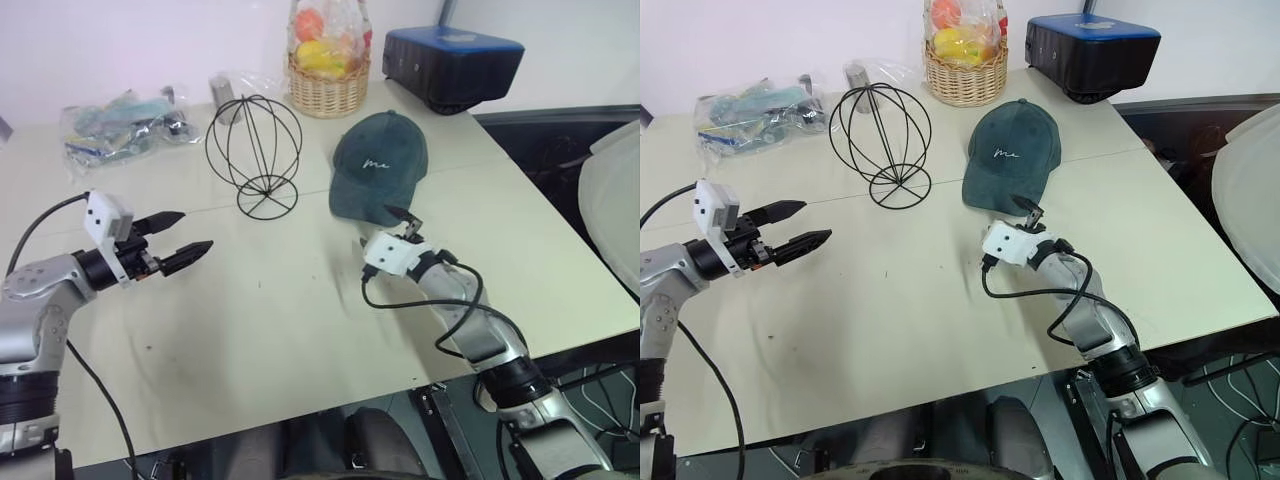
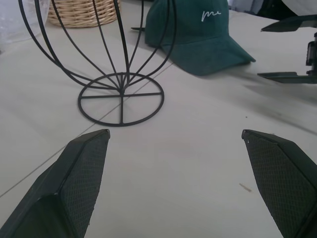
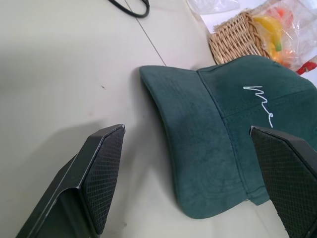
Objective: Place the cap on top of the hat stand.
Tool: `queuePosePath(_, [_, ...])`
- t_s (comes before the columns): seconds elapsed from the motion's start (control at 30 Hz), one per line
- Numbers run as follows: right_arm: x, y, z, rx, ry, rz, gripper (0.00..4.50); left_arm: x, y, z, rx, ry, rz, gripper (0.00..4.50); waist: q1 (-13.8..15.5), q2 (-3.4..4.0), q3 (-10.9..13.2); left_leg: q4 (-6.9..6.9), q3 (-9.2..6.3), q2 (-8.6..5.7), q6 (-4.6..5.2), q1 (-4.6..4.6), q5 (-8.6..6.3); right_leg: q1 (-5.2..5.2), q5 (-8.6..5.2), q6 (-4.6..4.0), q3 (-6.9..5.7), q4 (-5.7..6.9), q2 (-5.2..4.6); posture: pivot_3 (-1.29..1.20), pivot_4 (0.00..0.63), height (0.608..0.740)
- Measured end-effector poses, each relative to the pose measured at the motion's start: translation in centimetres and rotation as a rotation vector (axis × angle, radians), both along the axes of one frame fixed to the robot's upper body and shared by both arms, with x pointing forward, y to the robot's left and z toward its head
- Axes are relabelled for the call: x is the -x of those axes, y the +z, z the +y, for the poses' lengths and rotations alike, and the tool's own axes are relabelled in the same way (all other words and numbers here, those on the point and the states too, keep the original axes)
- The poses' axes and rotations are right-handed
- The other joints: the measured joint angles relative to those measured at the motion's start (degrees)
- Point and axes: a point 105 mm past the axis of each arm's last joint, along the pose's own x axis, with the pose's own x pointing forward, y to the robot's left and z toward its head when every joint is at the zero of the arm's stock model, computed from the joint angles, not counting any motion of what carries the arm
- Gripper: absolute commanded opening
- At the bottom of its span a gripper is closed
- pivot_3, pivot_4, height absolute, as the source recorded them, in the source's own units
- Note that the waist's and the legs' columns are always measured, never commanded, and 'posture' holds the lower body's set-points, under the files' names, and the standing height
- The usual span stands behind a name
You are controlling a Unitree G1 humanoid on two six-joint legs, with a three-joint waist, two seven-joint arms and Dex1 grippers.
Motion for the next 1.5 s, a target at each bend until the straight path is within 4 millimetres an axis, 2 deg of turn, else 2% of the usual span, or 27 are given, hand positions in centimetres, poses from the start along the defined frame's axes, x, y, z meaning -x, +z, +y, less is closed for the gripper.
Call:
queuePosePath(0.23, [-1.6,-0.5,-1.1,0.060,-0.071,-0.022,4.13,0.2,-0.2,0.0,-0.003,0.003,0.004,4.47,-0.02,0.00,0.00,0.00,0.01,0.00,0.00,0.00,0.00,-0.01,0.00,0.00,0.00,0.01,0.00,0.00,0.150,0.740])
queuePosePath(0.47, [-2.4,-0.7,-2.0,0.073,-0.112,-0.029,4.13,0.2,-0.2,0.0,-0.004,0.007,0.004,4.47,-0.01,0.00,0.00,0.00,0.01,0.00,-0.01,0.00,0.00,-0.01,0.00,0.00,0.01,0.02,0.00,0.00,0.150,0.740])
queuePosePath(1.2, [-2.9,-0.7,-4.4,0.133,-0.201,-0.064,4.13,0.2,-0.2,0.0,-0.005,0.008,0.002,4.47,0.17,-0.01,-0.01,0.05,0.01,-0.01,-0.01,0.00,0.00,0.02,0.00,0.00,0.00,0.04,-0.01,0.00,0.150,0.740])
queuePosePath(1.5, [-3.2,-0.6,-4.9,0.131,-0.226,-0.074,4.13,0.1,-0.2,0.1,-0.005,0.018,0.000,4.47,0.16,-0.01,-0.01,0.07,0.01,-0.01,-0.01,0.00,0.00,0.02,0.00,0.00,0.00,0.05,-0.02,0.00,0.150,0.740])
